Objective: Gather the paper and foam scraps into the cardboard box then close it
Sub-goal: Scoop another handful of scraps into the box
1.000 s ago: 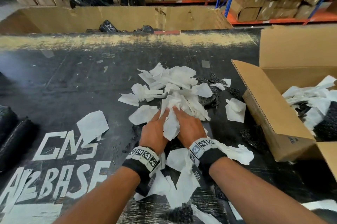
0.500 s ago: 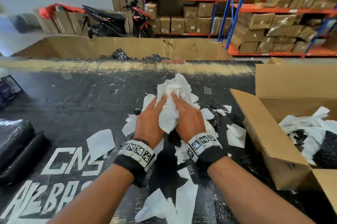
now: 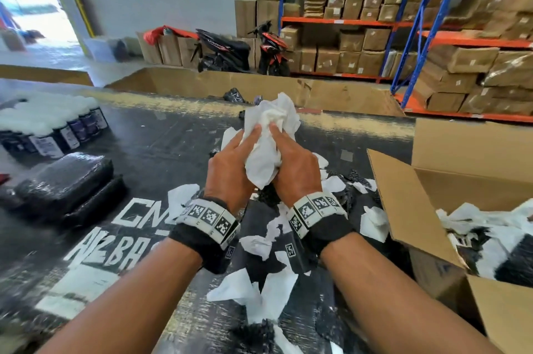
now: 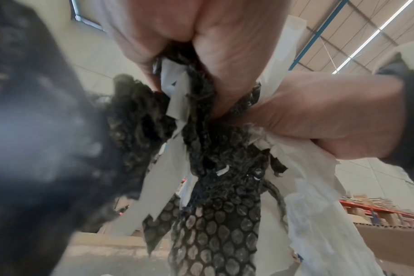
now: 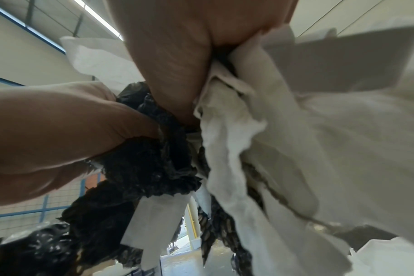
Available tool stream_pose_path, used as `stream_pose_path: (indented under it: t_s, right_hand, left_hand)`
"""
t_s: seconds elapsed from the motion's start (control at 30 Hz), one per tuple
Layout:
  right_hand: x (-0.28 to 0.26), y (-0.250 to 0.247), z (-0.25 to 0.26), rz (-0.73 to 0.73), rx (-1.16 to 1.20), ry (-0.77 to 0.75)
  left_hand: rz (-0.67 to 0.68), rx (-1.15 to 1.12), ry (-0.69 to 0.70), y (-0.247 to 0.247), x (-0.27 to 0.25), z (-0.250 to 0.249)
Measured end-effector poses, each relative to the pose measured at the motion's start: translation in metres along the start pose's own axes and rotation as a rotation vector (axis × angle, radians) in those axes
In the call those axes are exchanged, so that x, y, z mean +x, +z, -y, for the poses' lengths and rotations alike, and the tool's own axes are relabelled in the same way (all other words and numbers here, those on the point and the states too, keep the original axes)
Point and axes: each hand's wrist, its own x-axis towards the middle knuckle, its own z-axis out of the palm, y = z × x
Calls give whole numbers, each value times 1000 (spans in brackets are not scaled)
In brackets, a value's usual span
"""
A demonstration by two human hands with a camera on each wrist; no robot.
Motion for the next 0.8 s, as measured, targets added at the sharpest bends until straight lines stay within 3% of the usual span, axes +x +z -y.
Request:
stream_pose_path:
  t_s: [0.33,0.8]
  right_hand:
    - [-41,-69,2,2,54,-87]
    - [-85,-134,17,-113,39,-124]
  left_hand:
    - [-60,89,-71,-31,-42,-90]
    - [-102,29,-11,-62,-69,-150]
